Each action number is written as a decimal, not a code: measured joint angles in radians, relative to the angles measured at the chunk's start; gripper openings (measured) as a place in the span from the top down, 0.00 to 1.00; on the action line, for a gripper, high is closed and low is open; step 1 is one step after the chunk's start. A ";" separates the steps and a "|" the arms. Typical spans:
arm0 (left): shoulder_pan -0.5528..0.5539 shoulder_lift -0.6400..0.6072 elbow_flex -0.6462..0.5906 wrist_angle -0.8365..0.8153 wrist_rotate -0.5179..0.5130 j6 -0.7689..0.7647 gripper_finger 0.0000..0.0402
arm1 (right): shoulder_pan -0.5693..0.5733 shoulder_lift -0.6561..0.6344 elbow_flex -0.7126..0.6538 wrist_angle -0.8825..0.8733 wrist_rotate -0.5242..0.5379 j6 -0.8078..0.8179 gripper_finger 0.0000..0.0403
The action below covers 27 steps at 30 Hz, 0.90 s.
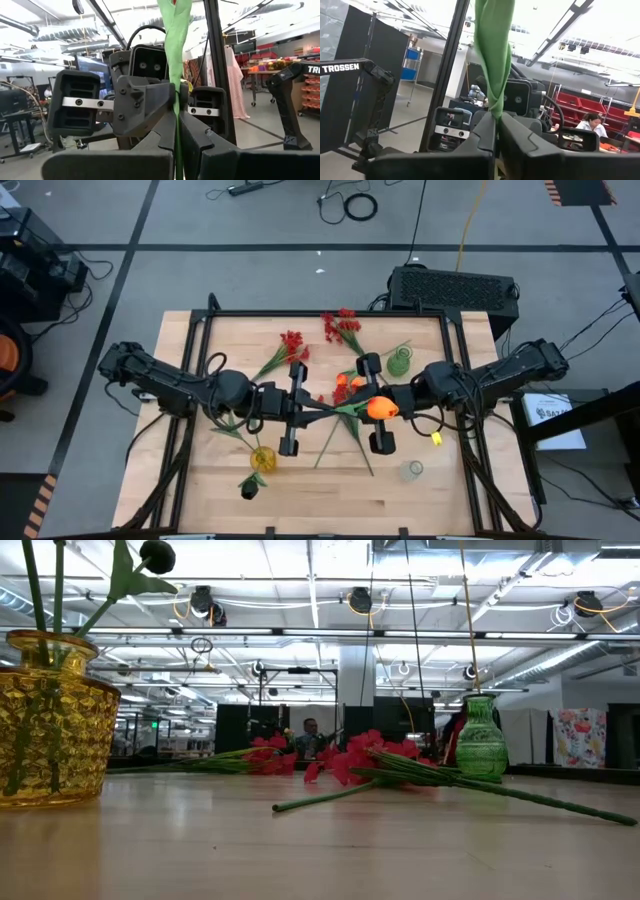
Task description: Sort flowers into vase by color
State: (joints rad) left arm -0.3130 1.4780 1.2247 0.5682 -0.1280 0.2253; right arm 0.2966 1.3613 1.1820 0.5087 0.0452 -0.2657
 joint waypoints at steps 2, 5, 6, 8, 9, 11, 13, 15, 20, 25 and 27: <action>0.000 0.000 0.000 0.000 0.000 0.000 0.97 | 0.000 0.000 0.000 0.001 0.000 0.008 0.98; 0.000 0.000 0.002 -0.024 0.004 -0.002 0.95 | 0.000 -0.008 0.000 -0.013 0.000 0.018 0.99; 0.000 -0.001 0.002 -0.041 0.015 0.002 0.92 | 0.000 -0.009 0.000 -0.019 0.000 0.018 0.99; -0.003 -0.001 0.003 -0.085 0.025 0.013 0.84 | 0.000 -0.021 0.000 -0.032 0.004 0.019 0.99; -0.007 -0.001 0.003 -0.104 0.025 0.012 0.78 | 0.000 -0.030 0.000 -0.043 0.005 0.023 0.99; -0.019 -0.016 0.000 -0.152 0.000 -0.004 0.66 | 0.000 -0.051 0.000 -0.057 0.009 0.027 0.99; -0.033 -0.035 0.000 -0.175 -0.072 -0.018 0.53 | 0.000 -0.077 0.000 -0.091 0.020 0.031 1.00; -0.054 -0.063 0.000 -0.217 -0.165 -0.015 0.42 | 0.000 -0.108 0.000 -0.145 0.048 0.040 1.00; -0.109 -0.145 0.000 -0.359 -0.354 0.025 0.27 | 0.000 -0.228 0.000 -0.371 0.117 0.086 1.00; -0.154 -0.227 0.000 -0.551 -0.537 0.018 0.25 | 0.000 -0.334 0.000 -0.578 0.178 0.160 1.00; -0.163 -0.247 0.000 -0.611 -0.610 0.025 0.25 | 0.000 -0.364 0.000 -0.655 0.223 0.189 1.00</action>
State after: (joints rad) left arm -0.4760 1.2308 1.2251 -0.0432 -0.7376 0.2503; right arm 0.2966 0.9975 1.1820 -0.1462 0.2680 -0.0770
